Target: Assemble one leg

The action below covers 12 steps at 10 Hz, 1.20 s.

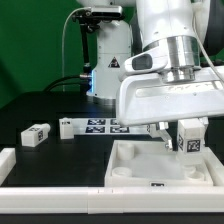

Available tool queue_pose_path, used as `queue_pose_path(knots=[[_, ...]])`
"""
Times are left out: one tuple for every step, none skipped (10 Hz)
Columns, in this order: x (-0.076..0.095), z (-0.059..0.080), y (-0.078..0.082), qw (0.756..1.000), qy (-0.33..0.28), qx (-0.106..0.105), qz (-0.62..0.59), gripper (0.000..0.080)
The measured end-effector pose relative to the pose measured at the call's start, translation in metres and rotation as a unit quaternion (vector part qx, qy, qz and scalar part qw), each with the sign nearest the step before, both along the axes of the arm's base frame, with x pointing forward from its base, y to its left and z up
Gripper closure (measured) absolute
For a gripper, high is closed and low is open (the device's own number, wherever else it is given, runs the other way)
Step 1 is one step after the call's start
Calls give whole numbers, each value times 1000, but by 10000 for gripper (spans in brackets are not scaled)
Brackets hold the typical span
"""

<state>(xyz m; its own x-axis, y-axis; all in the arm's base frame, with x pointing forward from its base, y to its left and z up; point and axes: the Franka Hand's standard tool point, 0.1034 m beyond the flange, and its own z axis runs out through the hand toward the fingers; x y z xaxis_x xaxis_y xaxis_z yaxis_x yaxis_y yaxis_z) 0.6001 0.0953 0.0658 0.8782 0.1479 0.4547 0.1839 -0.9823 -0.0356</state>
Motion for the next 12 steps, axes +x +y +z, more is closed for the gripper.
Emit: queue_pose_path(knots=[[0,-1,-1,1000,-11,-1,-2,508],[1,-2,-1,1000,-15,0,-3,508],[3,-3,-1,1000,-27,-1,-5,508],[3,-3,1,999,-34,-1,-4,508],[1,-3,4,999,-37,-1,-3,508],[0,-3,6,999,-38,-1,0,508],[-1,-2,9,999,-38,0,2,508],[-1,1,15,999,-35,0,6,508],[-1,8,18,1000,-29,2,8,508],[-2,13,18,1000,-28,1,8,508],[-5,11,17,1000,-26,1,8,508],[-9,9,17,1000,-25,0,8,508]])
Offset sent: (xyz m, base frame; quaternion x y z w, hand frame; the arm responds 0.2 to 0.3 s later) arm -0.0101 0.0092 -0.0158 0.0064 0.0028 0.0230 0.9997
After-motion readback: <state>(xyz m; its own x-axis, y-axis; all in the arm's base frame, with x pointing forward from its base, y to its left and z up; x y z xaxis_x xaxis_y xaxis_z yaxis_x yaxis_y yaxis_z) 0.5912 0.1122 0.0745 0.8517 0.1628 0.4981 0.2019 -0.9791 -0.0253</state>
